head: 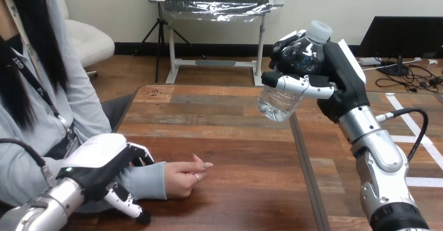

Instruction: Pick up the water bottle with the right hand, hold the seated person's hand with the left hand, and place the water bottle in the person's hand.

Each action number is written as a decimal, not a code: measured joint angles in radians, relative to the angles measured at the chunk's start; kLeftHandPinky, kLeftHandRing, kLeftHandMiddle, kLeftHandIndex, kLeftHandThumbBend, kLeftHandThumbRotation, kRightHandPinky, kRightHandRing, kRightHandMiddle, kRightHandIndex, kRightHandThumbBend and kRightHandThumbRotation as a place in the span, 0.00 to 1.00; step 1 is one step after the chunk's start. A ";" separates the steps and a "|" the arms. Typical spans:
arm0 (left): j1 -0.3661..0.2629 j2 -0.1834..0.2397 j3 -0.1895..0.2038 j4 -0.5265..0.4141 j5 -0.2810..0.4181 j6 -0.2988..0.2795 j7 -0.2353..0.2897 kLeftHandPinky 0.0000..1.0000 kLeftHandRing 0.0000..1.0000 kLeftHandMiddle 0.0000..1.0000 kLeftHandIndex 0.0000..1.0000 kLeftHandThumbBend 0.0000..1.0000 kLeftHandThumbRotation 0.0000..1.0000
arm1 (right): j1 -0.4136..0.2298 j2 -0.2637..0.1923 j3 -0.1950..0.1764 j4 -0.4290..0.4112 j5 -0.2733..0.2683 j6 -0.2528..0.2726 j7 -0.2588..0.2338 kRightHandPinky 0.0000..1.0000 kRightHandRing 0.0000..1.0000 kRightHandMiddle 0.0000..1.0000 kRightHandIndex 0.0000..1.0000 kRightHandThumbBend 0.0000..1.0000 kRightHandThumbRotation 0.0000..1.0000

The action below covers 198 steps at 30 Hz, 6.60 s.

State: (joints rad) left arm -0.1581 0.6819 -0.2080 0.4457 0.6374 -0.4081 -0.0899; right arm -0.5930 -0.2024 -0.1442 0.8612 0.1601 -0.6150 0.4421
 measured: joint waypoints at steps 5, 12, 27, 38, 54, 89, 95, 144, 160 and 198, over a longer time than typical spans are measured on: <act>-0.014 -0.002 -0.012 0.004 -0.002 -0.001 0.004 0.31 0.36 0.42 0.40 0.98 0.01 | 0.015 0.000 0.000 -0.028 0.003 0.016 0.004 0.29 0.35 0.43 0.46 0.78 0.00; -0.023 -0.012 -0.015 0.024 -0.002 -0.003 0.024 0.26 0.31 0.37 0.35 0.96 0.00 | 0.029 -0.001 0.000 -0.059 0.009 0.036 0.012 0.29 0.36 0.43 0.46 0.76 0.00; -0.030 -0.017 -0.015 0.045 0.000 -0.018 0.043 0.19 0.25 0.31 0.31 0.92 0.00 | 0.060 -0.002 -0.007 -0.115 0.024 0.064 0.020 0.29 0.36 0.44 0.46 0.76 0.00; -0.030 -0.017 -0.015 0.048 -0.004 -0.024 0.040 0.19 0.25 0.31 0.30 0.91 0.00 | 0.064 -0.001 -0.008 -0.143 0.025 0.082 0.023 0.29 0.35 0.44 0.46 0.74 0.00; -0.015 -0.013 -0.011 -0.002 -0.004 -0.018 0.005 0.18 0.24 0.31 0.28 0.88 0.00 | 0.064 0.004 -0.004 -0.145 0.026 0.085 0.037 0.28 0.34 0.43 0.45 0.75 0.00; -0.020 -0.023 -0.015 -0.102 0.012 0.039 -0.069 0.21 0.27 0.34 0.33 0.91 0.02 | 0.064 0.047 0.034 -0.032 -0.007 0.054 0.041 0.28 0.35 0.43 0.45 0.77 0.00; -0.034 -0.030 -0.019 -0.102 0.012 0.039 -0.073 0.22 0.28 0.34 0.33 0.91 0.02 | 0.064 0.053 0.046 -0.024 -0.014 0.052 0.041 0.28 0.35 0.43 0.45 0.78 0.00; -0.183 -0.094 -0.031 -0.148 0.020 0.067 -0.180 0.20 0.25 0.33 0.34 0.91 0.04 | 0.159 0.196 0.178 -0.113 -0.090 -0.069 0.029 0.26 0.30 0.37 0.44 0.83 0.00; -0.182 -0.091 -0.027 -0.187 0.015 0.074 -0.208 0.20 0.26 0.34 0.34 0.91 0.04 | 0.227 0.209 0.203 -0.184 -0.060 -0.080 0.045 0.26 0.31 0.37 0.44 0.82 0.00; -0.174 -0.088 -0.024 -0.212 -0.011 0.076 -0.210 0.21 0.26 0.33 0.34 0.94 0.01 | 0.258 0.205 0.211 -0.232 0.002 -0.063 0.115 0.25 0.30 0.36 0.44 0.82 0.00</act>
State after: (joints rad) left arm -0.3325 0.5936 -0.2325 0.2339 0.6266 -0.3322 -0.2996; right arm -0.3346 0.0025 0.0670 0.6290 0.1621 -0.6780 0.5576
